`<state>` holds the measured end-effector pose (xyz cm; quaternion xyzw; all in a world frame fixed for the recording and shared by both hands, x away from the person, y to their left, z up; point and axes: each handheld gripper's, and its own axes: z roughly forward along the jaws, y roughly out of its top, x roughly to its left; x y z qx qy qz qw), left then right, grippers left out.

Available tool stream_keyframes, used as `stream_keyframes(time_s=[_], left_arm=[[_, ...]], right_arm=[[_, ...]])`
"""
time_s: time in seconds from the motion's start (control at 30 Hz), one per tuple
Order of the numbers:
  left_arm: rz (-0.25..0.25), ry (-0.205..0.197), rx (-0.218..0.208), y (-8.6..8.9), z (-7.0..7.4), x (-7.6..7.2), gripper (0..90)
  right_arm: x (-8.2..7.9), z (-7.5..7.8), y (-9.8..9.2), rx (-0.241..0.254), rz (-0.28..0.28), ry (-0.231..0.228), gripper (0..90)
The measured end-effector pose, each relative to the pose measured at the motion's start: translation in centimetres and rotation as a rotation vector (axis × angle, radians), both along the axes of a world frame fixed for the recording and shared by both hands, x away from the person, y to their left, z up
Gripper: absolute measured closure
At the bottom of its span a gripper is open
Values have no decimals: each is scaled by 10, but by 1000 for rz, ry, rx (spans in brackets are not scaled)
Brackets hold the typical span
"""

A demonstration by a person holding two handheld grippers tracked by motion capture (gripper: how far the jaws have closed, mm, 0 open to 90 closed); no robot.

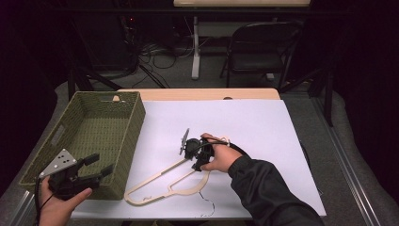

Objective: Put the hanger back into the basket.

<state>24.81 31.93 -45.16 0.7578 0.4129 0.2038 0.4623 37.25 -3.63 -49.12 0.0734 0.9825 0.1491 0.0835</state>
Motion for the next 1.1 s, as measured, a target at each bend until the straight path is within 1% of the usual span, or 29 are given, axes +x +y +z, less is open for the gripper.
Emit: stream_keyframes(time_s=[0.23,0.53,0.97,1.1], left_arm=[[0,0,1,0,0,0,309],[-3,0,0,0,0,0,310],[-4,1,1,-1,-1,0,311],[-3,0,1,-1,-1,0,311]], right_arm=[[-2,-9,6,-41,26,23,496],[-3,-17,11,-75,44,28,497],[-5,-28,19,-106,71,39,495],[-5,-30,21,-106,75,45,494]])
